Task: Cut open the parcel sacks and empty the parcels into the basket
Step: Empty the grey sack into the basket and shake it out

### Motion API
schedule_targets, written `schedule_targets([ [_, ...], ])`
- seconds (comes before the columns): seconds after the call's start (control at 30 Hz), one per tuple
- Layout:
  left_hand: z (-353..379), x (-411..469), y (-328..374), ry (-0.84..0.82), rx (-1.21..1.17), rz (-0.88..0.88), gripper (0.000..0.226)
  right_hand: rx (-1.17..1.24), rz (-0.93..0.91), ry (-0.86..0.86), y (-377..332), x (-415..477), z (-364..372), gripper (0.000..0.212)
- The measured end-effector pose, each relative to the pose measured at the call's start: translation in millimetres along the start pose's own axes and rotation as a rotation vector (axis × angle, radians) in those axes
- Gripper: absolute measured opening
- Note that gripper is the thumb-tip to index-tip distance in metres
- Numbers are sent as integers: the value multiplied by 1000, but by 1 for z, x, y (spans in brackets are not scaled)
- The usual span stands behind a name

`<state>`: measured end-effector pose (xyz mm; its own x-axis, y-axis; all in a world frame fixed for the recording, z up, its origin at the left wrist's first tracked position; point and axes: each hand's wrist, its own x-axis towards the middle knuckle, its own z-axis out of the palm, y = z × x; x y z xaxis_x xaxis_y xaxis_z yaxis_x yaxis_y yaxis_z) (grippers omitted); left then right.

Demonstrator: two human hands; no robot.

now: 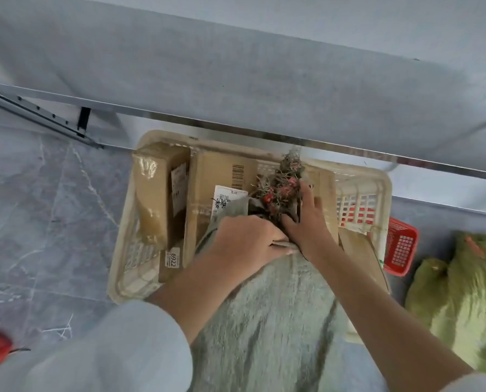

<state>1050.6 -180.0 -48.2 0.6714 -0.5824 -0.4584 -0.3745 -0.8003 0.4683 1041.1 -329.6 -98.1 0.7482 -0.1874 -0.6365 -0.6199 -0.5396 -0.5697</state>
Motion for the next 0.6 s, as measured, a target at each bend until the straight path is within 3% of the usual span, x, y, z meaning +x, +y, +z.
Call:
schedule_targets([
  [0.07, -13, 21, -6, 28, 18, 12, 48, 70, -22, 26, 4, -24, -14, 34],
  [0.1, -19, 30, -11, 43, 23, 8, 50, 93, -42, 28, 5, -39, -21, 27],
  [0.23, -39, 57, -29, 34, 38, -98, 56, -161, -260, -116, 4, -88, -28, 68],
  [0.37, -47, 73, -29, -18, 12, -209, 48, -334, -227, -170, -7, -85, -14, 68],
  [0.47, -55, 76, -17, 35, 100, -239, 12, -289, -139, -187, -20, -59, -16, 75],
  [0.53, -67, 67, -4, 113, 94, -204, 32, -282, -121, -212, -28, -41, -19, 80],
  [0.6, -89, 49, 5, 111, 29, -98, 36, -354, -143, -271, -36, -26, -19, 84],
])
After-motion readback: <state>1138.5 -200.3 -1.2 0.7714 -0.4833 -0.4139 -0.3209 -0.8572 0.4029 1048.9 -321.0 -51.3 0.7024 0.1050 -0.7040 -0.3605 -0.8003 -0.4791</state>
